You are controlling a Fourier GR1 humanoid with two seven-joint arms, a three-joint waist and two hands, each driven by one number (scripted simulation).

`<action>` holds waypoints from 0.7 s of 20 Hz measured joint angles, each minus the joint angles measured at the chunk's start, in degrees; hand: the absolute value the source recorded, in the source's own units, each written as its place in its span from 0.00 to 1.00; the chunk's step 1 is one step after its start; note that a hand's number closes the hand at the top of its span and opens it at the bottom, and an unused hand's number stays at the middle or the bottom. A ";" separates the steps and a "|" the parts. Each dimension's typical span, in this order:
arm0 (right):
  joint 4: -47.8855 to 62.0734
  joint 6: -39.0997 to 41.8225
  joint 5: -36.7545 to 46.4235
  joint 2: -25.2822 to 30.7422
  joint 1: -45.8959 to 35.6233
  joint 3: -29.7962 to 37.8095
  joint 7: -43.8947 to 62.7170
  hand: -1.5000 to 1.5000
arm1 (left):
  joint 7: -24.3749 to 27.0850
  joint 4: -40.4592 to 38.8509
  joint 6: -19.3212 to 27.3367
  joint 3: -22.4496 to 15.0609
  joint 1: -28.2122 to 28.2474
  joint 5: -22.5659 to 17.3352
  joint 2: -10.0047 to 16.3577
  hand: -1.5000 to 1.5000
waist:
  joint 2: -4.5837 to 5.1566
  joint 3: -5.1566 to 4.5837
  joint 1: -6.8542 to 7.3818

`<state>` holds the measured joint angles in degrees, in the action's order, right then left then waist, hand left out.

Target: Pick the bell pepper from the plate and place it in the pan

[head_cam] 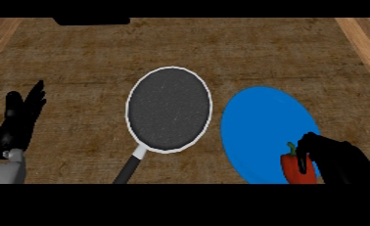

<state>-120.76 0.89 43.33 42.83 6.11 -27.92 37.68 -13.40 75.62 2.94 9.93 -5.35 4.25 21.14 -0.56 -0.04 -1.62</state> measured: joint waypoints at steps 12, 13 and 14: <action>-10.53 -2.46 6.30 -10.24 -7.06 -1.38 1.05 1.00 | 1.39 -1.56 0.13 -1.06 -0.97 1.96 -1.63 0.50 | 0.48 0.00 1.55; -9.80 -1.73 6.41 -12.08 -8.91 -1.61 1.79 1.00 | 0.81 -1.24 0.15 -0.86 -1.38 1.91 -1.59 0.50 | 0.50 0.00 1.67; -8.39 -1.24 6.32 -14.10 -11.04 -1.68 2.47 1.00 | 0.79 -0.71 -0.09 -0.74 -1.12 1.81 -1.47 0.50 | 0.52 0.00 1.85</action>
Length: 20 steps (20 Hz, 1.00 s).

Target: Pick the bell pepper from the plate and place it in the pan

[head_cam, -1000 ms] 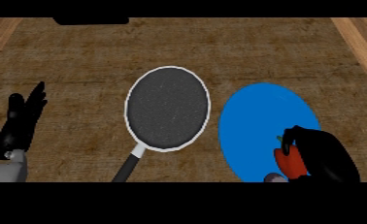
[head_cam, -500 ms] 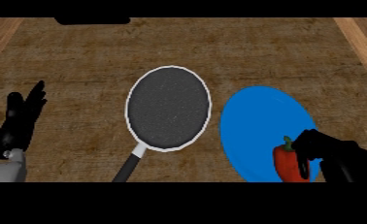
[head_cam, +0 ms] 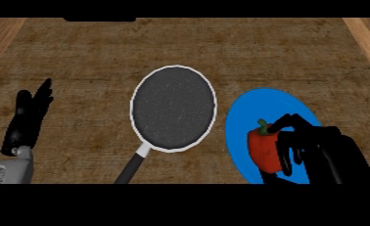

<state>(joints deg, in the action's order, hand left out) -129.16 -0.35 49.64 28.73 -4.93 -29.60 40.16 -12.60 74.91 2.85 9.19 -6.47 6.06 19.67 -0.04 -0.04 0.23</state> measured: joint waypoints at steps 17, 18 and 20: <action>47.88 -10.54 -2.99 -26.94 -28.53 3.90 -4.40 1.00 | -1.65 0.44 -0.65 0.04 -1.97 1.01 -0.74 0.50 | 0.28 0.04 0.89; 51.54 -12.30 -3.98 -27.31 -30.27 4.20 -5.44 1.00 | -1.46 0.22 -0.41 -0.18 -1.96 1.33 -1.06 0.50 | 0.32 0.05 1.01; 58.44 -14.70 -6.38 -27.85 -33.27 4.94 -8.01 1.00 | -0.55 -0.15 -0.33 -0.30 -1.68 1.57 -1.46 0.50 | 0.39 0.05 1.18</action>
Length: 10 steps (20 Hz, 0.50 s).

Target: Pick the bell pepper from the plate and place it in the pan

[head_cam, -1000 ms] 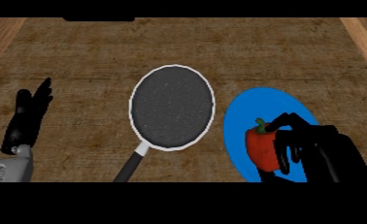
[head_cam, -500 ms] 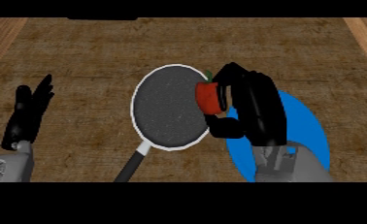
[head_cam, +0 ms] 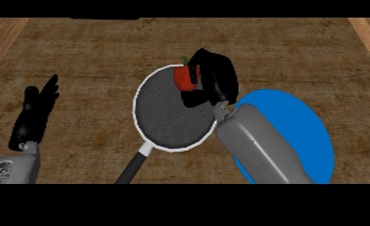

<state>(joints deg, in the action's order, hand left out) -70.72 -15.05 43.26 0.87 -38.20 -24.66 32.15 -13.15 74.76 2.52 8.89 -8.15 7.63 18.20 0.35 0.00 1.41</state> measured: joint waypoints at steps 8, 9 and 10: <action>19.60 -12.51 -16.20 -0.75 -8.02 -5.42 -7.47 0.00 | -1.18 0.10 -0.67 -0.66 -2.49 0.42 -0.20 0.50 | 0.51 0.04 1.99; 21.28 -13.38 -18.65 -0.77 -8.42 -5.81 -8.77 0.00 | -1.27 0.02 -0.96 -0.74 -2.95 0.29 -0.21 0.50 | 0.61 0.05 2.30; 22.78 -14.20 -21.05 -0.79 -8.78 -6.29 -9.71 0.00 | -1.07 0.06 -1.07 -0.93 -3.00 0.36 -0.32 0.50 | 0.70 0.06 2.69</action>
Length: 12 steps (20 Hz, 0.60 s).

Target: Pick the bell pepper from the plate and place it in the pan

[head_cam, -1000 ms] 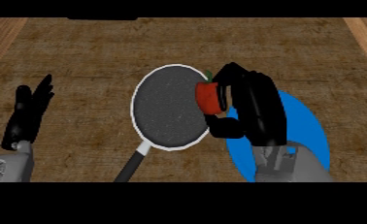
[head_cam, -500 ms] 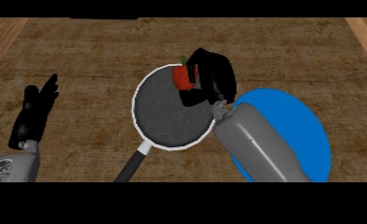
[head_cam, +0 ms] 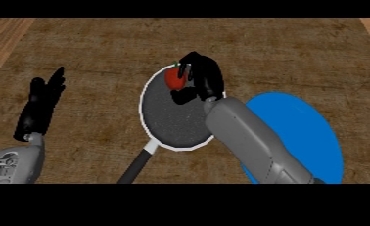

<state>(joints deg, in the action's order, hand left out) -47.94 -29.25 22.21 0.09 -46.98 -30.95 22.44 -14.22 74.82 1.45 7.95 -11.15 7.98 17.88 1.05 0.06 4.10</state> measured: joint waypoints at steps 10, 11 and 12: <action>8.37 -7.07 -18.40 -0.02 -2.81 -5.47 -11.43 0.00 | -0.49 0.16 -0.18 -0.81 -1.49 0.52 -0.65 0.50 | 0.46 0.04 2.12; 8.53 -7.88 -19.89 -0.03 -3.13 -5.60 -12.52 0.00 | -0.58 0.07 -0.22 -1.00 -1.71 0.55 -0.85 0.50 | 0.55 0.05 2.31; 8.45 -9.07 -21.31 -0.05 -3.04 -5.63 -13.99 0.00 | -0.58 -0.19 -0.01 -1.05 -1.90 0.74 -0.96 0.50 | 0.59 0.06 2.34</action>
<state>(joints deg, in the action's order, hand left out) -39.49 -38.32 0.90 0.04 -50.03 -36.58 8.44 -14.80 74.63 1.43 6.90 -13.06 8.73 16.92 1.64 0.12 6.44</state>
